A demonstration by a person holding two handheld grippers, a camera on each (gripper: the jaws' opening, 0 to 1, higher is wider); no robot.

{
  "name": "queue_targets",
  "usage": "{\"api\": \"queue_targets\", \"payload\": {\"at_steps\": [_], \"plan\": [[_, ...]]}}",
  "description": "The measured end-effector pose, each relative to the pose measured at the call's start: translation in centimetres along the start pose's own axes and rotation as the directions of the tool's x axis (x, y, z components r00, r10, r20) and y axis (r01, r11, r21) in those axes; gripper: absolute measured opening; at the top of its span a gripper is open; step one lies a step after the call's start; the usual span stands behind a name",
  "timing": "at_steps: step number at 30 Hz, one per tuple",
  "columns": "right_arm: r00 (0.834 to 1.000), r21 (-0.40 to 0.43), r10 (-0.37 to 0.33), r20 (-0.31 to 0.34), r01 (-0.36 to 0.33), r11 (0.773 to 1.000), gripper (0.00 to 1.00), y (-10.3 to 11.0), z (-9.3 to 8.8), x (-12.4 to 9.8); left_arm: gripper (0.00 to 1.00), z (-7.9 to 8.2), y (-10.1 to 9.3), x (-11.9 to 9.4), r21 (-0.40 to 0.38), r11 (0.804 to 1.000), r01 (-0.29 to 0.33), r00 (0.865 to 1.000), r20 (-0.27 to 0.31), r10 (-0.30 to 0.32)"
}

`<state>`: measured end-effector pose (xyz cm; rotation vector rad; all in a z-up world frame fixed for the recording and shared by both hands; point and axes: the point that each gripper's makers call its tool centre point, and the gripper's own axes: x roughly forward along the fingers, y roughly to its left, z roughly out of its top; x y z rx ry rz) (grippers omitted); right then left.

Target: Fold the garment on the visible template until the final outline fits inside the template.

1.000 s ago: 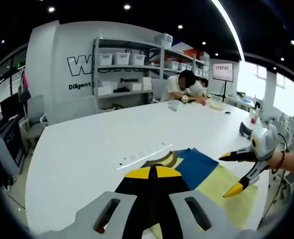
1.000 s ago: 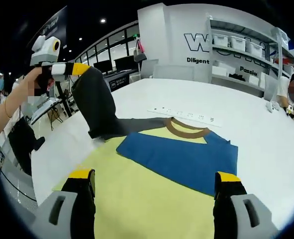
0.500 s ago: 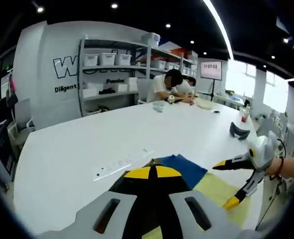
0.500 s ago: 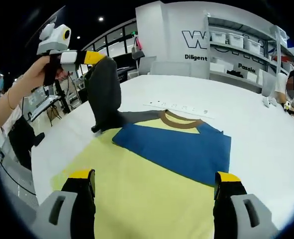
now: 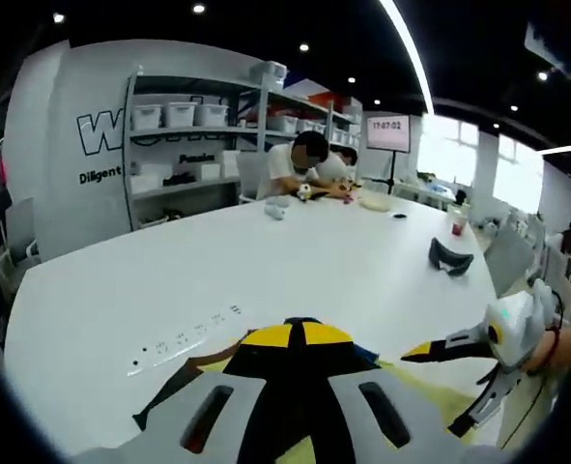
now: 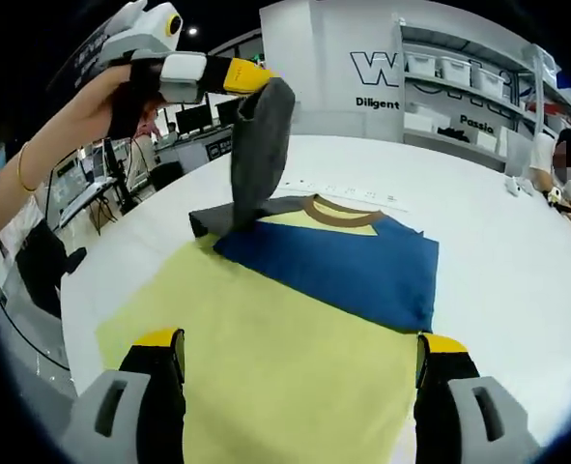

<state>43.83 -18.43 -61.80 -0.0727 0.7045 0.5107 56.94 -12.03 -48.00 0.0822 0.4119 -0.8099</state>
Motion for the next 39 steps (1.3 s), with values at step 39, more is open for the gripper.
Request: {"api": "queue_targets", "payload": {"at_steps": [39], "plan": [[0.998, 0.083, -0.060, 0.003, 0.059, 0.995, 0.99, -3.4, -2.6, -0.9, 0.33, -7.4, 2.3, 3.9, -0.006, 0.998, -0.067, 0.986, -0.155, 0.065]]}}
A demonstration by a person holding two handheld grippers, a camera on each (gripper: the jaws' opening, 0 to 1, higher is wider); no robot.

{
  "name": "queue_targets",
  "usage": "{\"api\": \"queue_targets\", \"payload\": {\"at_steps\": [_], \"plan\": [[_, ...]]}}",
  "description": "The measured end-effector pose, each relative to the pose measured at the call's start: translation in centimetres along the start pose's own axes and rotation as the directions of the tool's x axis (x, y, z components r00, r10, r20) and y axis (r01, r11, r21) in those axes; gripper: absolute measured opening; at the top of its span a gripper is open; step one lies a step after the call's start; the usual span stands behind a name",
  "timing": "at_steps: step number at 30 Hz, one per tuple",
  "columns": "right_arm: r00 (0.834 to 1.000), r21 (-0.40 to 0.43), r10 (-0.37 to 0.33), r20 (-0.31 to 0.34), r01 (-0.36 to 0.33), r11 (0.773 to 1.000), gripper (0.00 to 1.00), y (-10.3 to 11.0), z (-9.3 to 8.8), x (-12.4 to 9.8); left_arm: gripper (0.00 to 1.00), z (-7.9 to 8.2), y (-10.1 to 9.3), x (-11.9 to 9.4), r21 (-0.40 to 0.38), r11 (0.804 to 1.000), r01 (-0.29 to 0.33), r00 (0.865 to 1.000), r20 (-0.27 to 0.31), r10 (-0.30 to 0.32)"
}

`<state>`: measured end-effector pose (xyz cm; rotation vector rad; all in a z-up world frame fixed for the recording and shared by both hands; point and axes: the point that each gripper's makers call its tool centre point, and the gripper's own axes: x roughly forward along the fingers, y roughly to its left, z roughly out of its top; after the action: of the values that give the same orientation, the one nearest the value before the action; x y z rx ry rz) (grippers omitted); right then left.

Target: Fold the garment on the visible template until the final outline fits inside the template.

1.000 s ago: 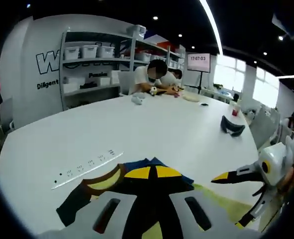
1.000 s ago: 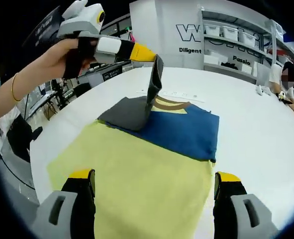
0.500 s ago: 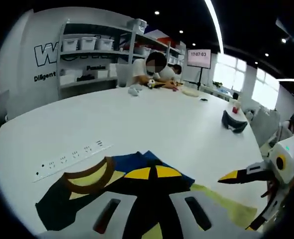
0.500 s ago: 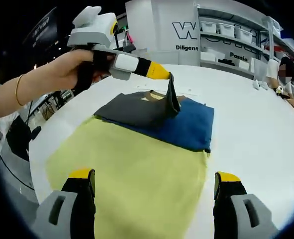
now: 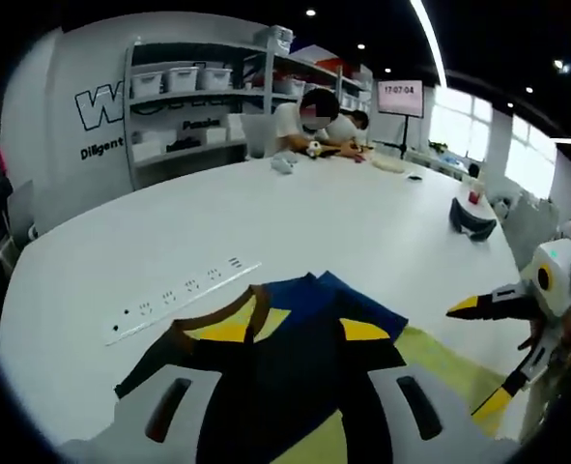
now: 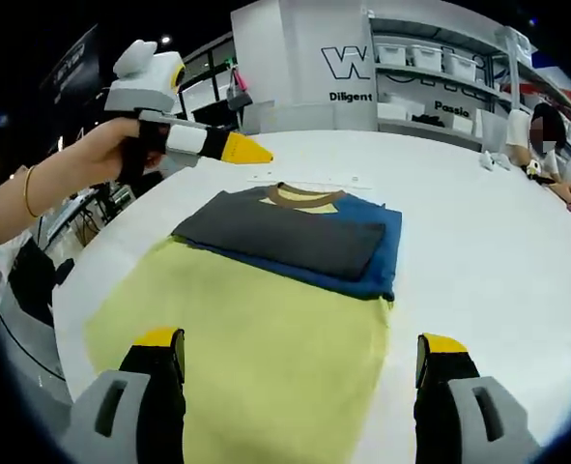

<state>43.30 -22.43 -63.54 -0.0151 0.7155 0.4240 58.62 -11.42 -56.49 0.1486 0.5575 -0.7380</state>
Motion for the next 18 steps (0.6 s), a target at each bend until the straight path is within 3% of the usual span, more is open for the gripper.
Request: {"api": "queue_targets", "payload": {"at_steps": [8, 12, 13, 18], "plan": [[1.000, 0.006, -0.003, 0.002, 0.003, 1.000, 0.99, -0.2, 0.1, 0.2, 0.46, -1.3, 2.3, -1.8, -0.033, 0.999, -0.038, 0.999, -0.006, 0.038], [1.000, 0.008, -0.003, -0.001, 0.003, 1.000, 0.99, -0.3, 0.0, 0.2, 0.47, -2.2, 2.9, -2.4, -0.065, 0.997, -0.044, 0.999, 0.008, 0.045], [1.000, 0.013, -0.004, -0.002, 0.004, 1.000, 0.99, -0.3, 0.0, 0.1, 0.48, -4.7, 4.1, -3.7, -0.086, 0.994, -0.063, 0.998, -0.021, 0.062], [1.000, 0.015, -0.005, -0.003, 0.005, 1.000, 0.99, -0.1, 0.0, 0.1, 0.48, -7.0, 5.5, -5.2, -0.122, 0.989, -0.077, 0.997, -0.029, 0.074]]}}
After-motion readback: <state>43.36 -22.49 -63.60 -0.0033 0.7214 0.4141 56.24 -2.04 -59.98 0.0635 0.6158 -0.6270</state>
